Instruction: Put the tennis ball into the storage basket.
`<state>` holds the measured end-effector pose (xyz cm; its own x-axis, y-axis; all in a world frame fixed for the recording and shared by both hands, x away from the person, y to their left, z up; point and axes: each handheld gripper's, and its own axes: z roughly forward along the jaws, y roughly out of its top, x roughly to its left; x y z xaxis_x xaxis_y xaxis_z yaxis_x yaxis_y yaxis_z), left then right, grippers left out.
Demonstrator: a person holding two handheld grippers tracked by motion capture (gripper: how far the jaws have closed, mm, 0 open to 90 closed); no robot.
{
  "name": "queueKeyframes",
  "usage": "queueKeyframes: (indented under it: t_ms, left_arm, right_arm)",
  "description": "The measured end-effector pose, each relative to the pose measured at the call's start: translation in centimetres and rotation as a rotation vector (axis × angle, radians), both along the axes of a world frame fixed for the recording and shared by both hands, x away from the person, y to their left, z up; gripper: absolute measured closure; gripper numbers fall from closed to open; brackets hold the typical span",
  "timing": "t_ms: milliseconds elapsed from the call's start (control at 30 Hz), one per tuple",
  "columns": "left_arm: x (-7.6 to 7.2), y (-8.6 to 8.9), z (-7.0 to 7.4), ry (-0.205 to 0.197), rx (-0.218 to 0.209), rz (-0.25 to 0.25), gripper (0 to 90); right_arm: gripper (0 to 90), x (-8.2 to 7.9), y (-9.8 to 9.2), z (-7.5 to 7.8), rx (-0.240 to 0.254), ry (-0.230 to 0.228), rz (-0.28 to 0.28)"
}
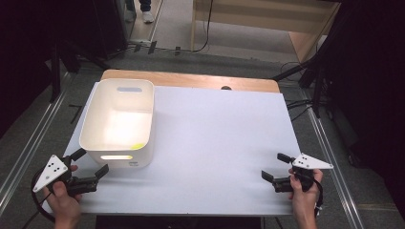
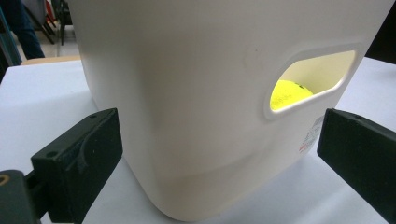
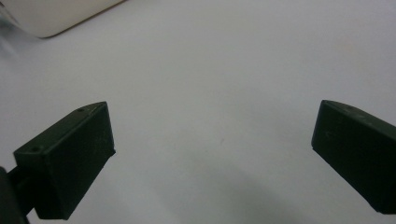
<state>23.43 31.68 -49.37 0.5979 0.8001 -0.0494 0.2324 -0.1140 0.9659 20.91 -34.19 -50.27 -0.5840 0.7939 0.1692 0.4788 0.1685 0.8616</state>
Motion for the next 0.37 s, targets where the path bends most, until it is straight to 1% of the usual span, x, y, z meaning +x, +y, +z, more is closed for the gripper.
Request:
queueKeyframes:
  t_ms: [67,100,200,267,367]
  left_arm:
    - [0.0,0.0,0.0,0.000,0.000,-0.001,0.2]
    - [0.0,0.0,0.0,0.000,0.001,0.000,0.2]
    - [0.0,0.0,0.0,0.001,-0.001,0.002,0.2]
    - [0.0,0.0,0.0,0.001,-0.001,0.003,0.2]
    - [0.1,0.0,0.0,0.002,-0.001,0.006,0.2]
  right_arm:
    - [0.0,-0.5,-0.4,-0.1,0.007,-0.018,-0.014]
    - [0.0,-0.6,-0.6,-0.1,0.009,-0.018,-0.022]
    - [0.0,-0.9,-1.3,-0.3,0.037,-0.025,-0.054]
    - [0.0,-0.9,-1.4,-0.4,0.046,-0.024,-0.058]
    - [0.0,-0.8,-1.3,-0.4,0.037,-0.022,-0.058]
